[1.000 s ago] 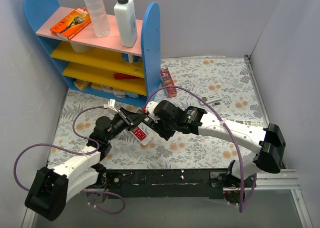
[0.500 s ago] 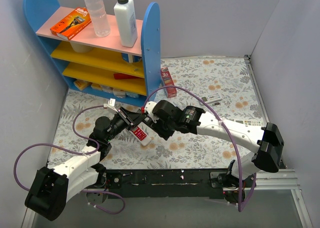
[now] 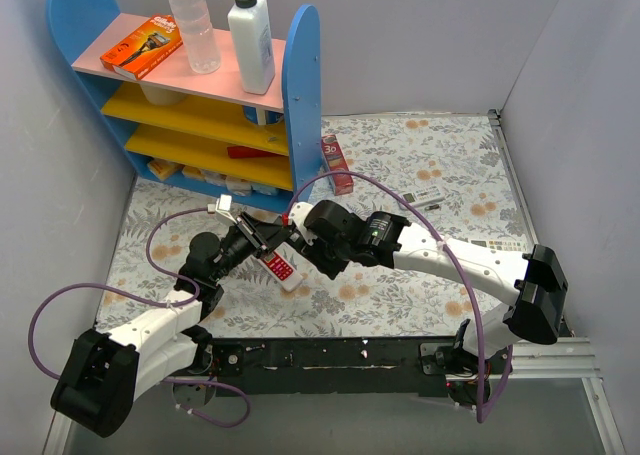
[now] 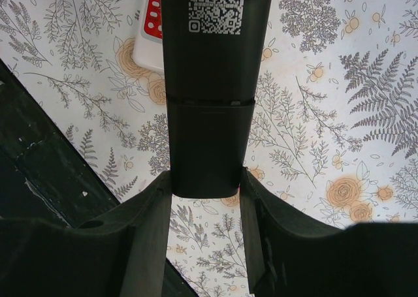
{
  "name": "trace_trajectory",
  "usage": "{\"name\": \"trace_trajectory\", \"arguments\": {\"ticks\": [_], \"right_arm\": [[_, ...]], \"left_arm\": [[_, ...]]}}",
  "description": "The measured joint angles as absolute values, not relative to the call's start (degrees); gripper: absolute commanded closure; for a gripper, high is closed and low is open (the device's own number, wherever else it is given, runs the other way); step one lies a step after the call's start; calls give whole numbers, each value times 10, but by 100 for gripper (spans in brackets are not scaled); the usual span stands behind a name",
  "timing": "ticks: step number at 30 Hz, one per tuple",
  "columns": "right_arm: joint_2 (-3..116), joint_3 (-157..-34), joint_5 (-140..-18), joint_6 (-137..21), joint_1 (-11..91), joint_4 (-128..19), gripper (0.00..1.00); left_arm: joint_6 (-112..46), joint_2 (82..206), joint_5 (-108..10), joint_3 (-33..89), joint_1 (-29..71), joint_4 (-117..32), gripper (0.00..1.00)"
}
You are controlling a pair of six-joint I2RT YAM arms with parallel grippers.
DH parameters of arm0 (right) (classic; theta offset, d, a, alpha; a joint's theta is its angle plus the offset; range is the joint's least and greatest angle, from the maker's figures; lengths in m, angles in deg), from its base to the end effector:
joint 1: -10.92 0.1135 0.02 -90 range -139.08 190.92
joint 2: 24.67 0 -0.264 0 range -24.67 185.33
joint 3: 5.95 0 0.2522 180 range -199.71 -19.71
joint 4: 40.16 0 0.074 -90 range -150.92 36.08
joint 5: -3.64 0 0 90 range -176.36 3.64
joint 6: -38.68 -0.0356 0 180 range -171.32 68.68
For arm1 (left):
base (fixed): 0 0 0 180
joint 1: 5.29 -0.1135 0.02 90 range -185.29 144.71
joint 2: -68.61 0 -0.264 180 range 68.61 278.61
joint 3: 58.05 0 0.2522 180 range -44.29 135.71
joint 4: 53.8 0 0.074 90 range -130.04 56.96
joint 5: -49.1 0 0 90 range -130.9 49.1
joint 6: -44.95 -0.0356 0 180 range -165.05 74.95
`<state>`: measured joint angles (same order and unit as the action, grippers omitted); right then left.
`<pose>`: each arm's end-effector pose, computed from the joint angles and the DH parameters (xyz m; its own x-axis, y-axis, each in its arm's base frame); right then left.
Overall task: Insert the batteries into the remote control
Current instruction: Load the battery cover into the remote control.
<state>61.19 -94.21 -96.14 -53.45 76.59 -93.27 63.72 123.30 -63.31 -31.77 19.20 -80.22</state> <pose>0.1382 0.2909 0.3029 -0.3504 -0.6860 -0.6377 -0.8412 0.5299 -0.1078 0.1728 -0.0936 0.2052 -0.6810 -0.6517 0.3341 -0.2648 -0.2063 -0.9420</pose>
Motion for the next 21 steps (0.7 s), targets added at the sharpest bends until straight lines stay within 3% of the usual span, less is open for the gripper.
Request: {"name": "trace_trajectory", "arguments": {"ticks": [21], "right_arm": [[619, -961, -956, -526, 766, -950, 46]], "left_arm": [[662, 1220, -620, -317, 192, -775, 100]]}}
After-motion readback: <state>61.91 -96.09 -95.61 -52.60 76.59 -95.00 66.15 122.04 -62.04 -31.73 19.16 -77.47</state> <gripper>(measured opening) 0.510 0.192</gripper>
